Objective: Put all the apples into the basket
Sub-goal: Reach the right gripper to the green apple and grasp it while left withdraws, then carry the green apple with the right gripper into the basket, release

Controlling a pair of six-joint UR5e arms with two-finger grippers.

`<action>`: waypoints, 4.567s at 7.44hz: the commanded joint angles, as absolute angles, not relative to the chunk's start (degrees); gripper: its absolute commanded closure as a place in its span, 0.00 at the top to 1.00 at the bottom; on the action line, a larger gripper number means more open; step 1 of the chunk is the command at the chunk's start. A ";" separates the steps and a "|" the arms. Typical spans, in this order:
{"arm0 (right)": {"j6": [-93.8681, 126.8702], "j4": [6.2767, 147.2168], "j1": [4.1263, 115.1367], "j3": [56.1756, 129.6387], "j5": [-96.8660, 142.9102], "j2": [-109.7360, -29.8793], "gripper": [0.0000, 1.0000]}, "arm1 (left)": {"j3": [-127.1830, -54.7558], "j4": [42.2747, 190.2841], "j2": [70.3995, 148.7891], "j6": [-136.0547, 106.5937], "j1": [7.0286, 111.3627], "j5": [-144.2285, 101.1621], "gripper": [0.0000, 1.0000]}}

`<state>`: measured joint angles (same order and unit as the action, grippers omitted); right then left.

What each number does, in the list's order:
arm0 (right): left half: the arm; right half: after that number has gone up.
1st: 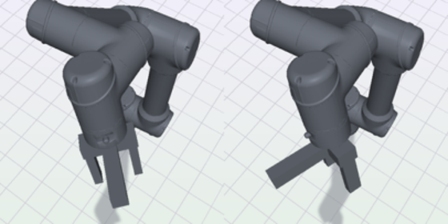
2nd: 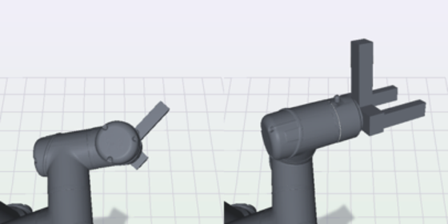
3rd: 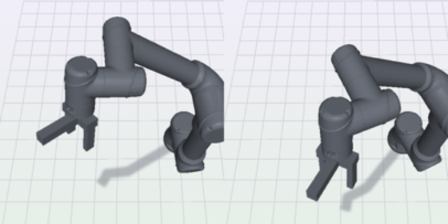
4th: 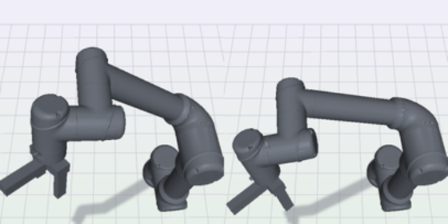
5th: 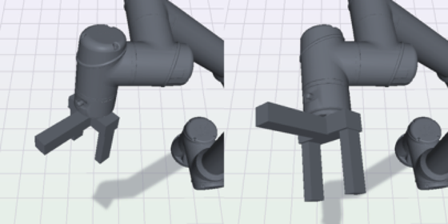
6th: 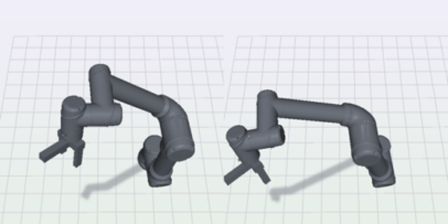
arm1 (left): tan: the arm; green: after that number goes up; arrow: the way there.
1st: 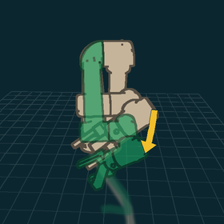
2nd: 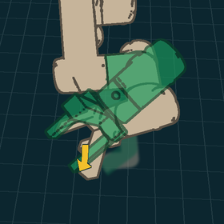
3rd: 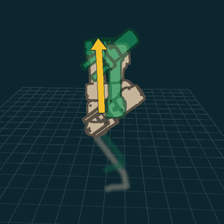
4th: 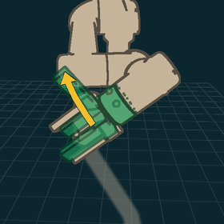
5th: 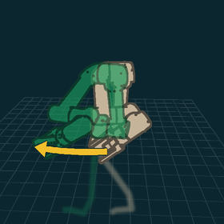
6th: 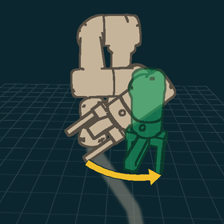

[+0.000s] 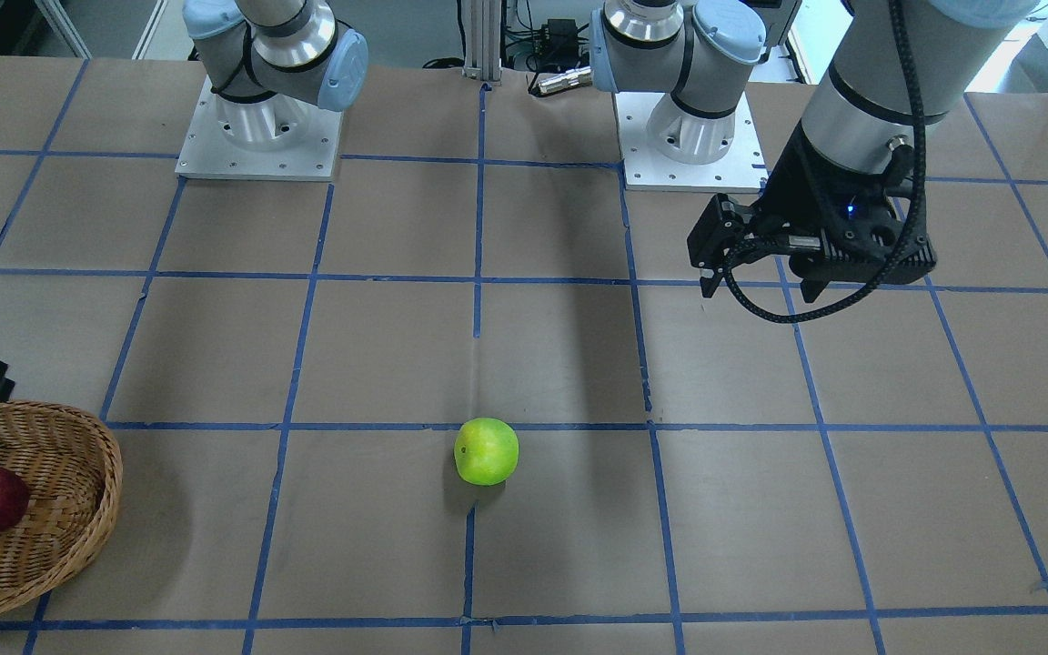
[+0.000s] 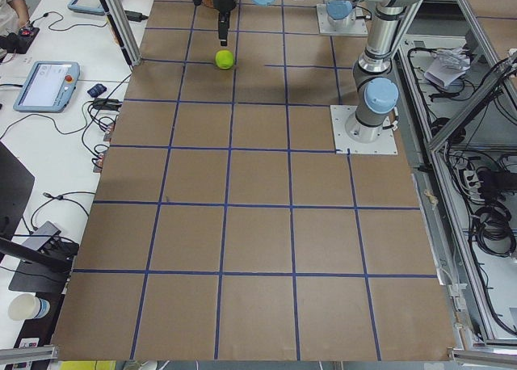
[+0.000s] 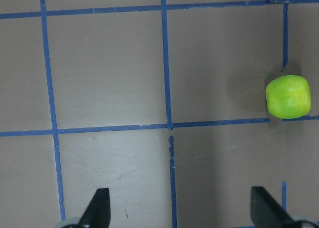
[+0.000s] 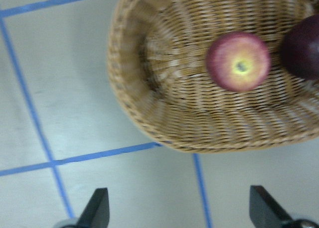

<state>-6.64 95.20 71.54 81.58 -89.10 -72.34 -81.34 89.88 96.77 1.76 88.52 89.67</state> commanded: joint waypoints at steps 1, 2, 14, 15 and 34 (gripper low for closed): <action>13.73 95.70 84.76 81.56 -82.82 -71.90 1.00 | -80.60 93.34 96.42 -1.23 88.07 92.89 1.00; 17.80 98.15 89.51 81.65 -82.79 -70.94 1.00 | -80.42 93.77 96.33 -1.23 88.33 92.90 1.00; 31.20 117.07 111.53 81.48 -85.41 -52.04 1.00 | -81.56 93.78 95.19 -1.23 88.33 92.72 1.00; 28.85 117.85 111.45 81.65 -87.34 -51.77 0.94 | -81.56 93.78 95.19 -1.23 88.33 92.72 1.00; -7.48 102.75 71.19 76.02 -94.75 -55.20 0.36 | -81.65 91.85 96.59 -1.85 88.51 92.55 1.00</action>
